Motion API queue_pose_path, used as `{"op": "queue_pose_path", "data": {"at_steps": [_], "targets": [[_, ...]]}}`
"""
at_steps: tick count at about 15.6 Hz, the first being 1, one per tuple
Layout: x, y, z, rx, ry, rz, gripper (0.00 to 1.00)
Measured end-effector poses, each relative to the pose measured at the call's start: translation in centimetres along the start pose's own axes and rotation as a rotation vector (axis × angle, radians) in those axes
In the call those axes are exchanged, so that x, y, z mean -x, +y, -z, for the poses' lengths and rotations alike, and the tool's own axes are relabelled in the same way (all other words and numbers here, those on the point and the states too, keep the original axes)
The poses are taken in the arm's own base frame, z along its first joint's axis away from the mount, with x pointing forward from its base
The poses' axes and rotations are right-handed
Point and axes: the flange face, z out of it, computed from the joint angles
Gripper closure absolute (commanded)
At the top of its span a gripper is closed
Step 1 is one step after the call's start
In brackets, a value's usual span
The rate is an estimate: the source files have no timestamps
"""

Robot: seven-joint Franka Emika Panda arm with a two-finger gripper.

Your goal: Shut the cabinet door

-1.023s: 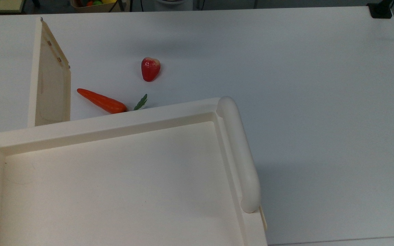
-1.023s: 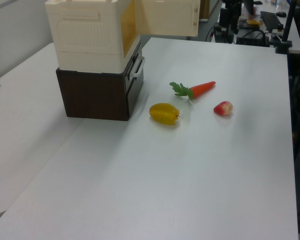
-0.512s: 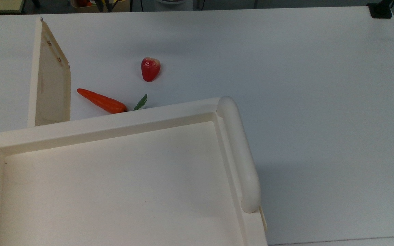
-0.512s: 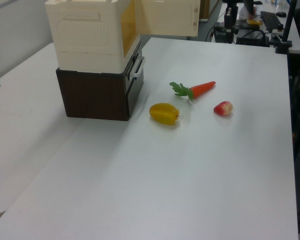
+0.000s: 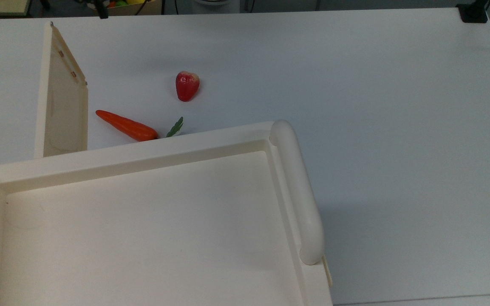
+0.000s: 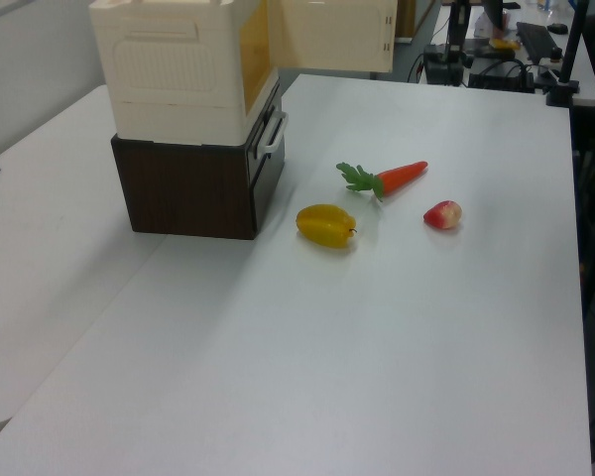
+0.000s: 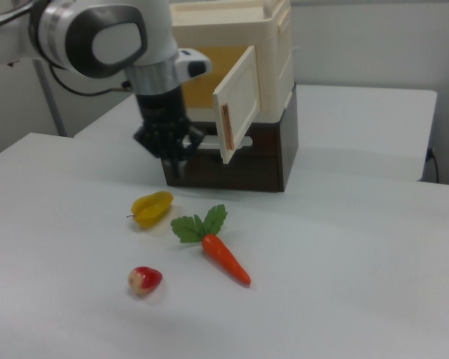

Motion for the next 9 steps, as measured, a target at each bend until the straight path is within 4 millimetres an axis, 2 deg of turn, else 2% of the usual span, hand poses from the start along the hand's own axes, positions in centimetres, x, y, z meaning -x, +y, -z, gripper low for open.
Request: {"op": "queue_pose_path", "data": {"at_steps": [4, 9], "targets": [[-0.9, 3.6, -0.6, 0.070, 0.078, 0.070, 0.99], [-4.0, 6.4, -1.2, 0.222, 0.225, 0.190, 0.95]]}}
